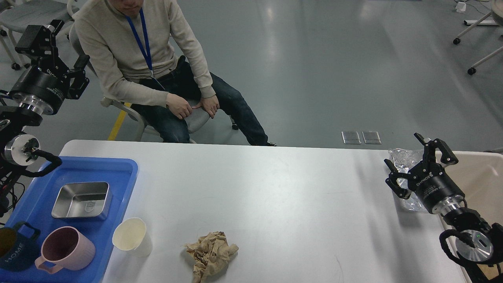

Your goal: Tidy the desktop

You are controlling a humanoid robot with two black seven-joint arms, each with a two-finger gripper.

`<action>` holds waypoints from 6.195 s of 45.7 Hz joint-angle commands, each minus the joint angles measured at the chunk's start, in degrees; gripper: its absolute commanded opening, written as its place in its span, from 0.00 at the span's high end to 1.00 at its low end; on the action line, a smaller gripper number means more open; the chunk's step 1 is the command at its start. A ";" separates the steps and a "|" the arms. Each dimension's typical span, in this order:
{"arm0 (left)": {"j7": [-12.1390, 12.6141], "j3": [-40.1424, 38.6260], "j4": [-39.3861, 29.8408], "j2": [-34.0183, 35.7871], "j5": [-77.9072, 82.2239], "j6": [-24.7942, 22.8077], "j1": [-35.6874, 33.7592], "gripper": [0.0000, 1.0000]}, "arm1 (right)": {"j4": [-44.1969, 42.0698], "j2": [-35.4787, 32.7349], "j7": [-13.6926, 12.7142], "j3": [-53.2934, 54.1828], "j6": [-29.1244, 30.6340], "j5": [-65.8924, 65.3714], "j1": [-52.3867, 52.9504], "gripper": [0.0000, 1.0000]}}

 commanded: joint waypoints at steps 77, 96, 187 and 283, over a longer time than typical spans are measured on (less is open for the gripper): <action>11.92 -15.21 -9.70 -11.56 -24.78 0.79 23.94 0.04 | 8.07 -18.98 -0.78 -5.68 -0.52 -25.74 0.02 0.00; 11.92 -15.21 -9.44 -12.09 -24.69 0.80 23.94 0.04 | 22.39 -46.30 -0.95 -12.27 -0.70 -45.61 -0.60 0.00; 11.92 -14.33 -9.00 -13.58 -24.60 1.23 25.87 0.04 | 9.40 -34.64 -5.16 -16.41 5.11 -47.47 -1.56 0.00; 12.01 -14.07 -9.09 -12.44 -24.25 1.32 27.63 0.04 | -30.25 -8.88 -1.40 -24.84 0.97 -34.63 13.38 1.00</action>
